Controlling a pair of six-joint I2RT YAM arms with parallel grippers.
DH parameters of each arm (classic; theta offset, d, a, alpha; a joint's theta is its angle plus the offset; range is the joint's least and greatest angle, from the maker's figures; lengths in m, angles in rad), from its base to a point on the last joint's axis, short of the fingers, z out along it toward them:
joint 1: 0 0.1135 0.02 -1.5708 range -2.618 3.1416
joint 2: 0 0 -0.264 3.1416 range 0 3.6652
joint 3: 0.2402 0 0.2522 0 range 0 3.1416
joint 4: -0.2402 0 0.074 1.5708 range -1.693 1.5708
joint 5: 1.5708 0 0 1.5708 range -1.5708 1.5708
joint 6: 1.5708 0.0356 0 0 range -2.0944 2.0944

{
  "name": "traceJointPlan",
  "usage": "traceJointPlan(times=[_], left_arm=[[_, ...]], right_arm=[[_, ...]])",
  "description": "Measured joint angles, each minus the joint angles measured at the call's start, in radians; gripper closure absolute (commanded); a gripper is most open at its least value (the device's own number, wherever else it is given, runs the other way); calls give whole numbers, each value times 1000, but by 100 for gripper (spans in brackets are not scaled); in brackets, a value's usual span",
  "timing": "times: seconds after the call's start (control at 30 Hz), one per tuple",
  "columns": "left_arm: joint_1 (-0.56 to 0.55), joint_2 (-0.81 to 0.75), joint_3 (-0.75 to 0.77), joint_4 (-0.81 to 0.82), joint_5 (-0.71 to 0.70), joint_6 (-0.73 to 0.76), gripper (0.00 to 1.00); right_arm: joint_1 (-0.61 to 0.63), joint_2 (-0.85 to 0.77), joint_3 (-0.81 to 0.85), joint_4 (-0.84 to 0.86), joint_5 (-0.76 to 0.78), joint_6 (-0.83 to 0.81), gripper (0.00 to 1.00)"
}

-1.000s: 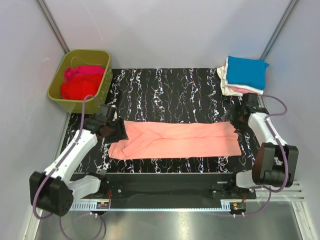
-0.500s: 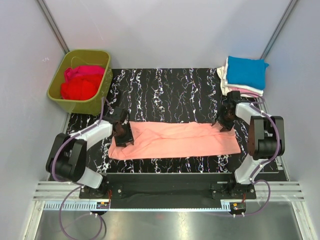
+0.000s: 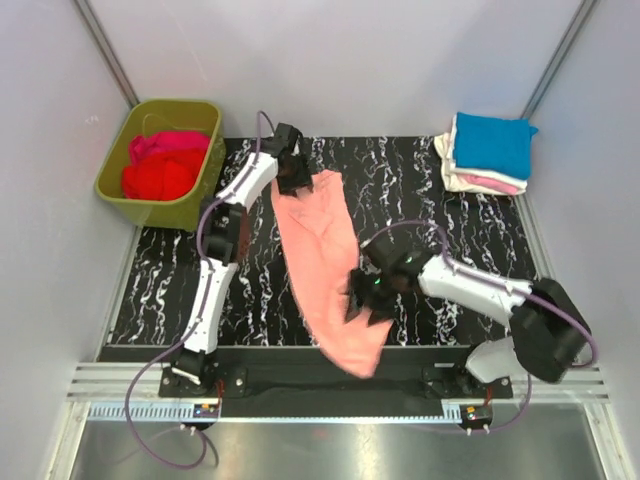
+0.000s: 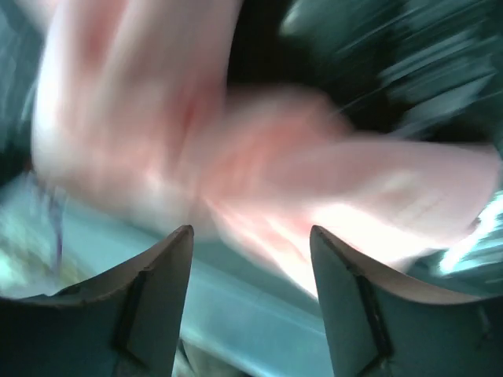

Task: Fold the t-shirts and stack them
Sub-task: Fold the tshirt

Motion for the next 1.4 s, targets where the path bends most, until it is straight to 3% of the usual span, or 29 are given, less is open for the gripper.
traceJointPlan(times=[0.07,0.1,0.13,0.23,0.37,0.5,0.57,0.77,0.87,1.03,1.17,1.4], left_arm=[[1,152,293,23,72,10,23],[1,159,298,83,111,13,5],[1,129,243,137,149,11,1],[1,-85,-69,252,221,4,1],[-3,-215,-15,223,250,50,1],[8,-385,24,156,226,99,1],[22,-538,-83,150,192,114,1],[58,-1045,-621,137,88,132,1],[53,-1206,-855,134,70,130,1],[49,-1371,-1160,110,59,118,1],[49,-1481,-1281,69,58,106,1],[49,-1598,-1307,43,58,104,1]], right_arm=[[156,-72,53,-41,-52,55,22],[183,-105,92,-69,-60,71,20],[190,-135,139,-101,-54,79,13],[172,-181,301,-185,31,80,7],[142,-115,460,-247,121,32,5],[79,92,589,-261,176,-44,7],[27,205,651,-258,183,-77,10],[-122,558,920,-266,208,-173,19],[-149,753,1153,-305,208,-212,24],[-142,933,1379,-320,180,-237,30],[-138,1025,1472,-338,146,-238,37],[-141,1185,1629,-365,115,-238,38]])
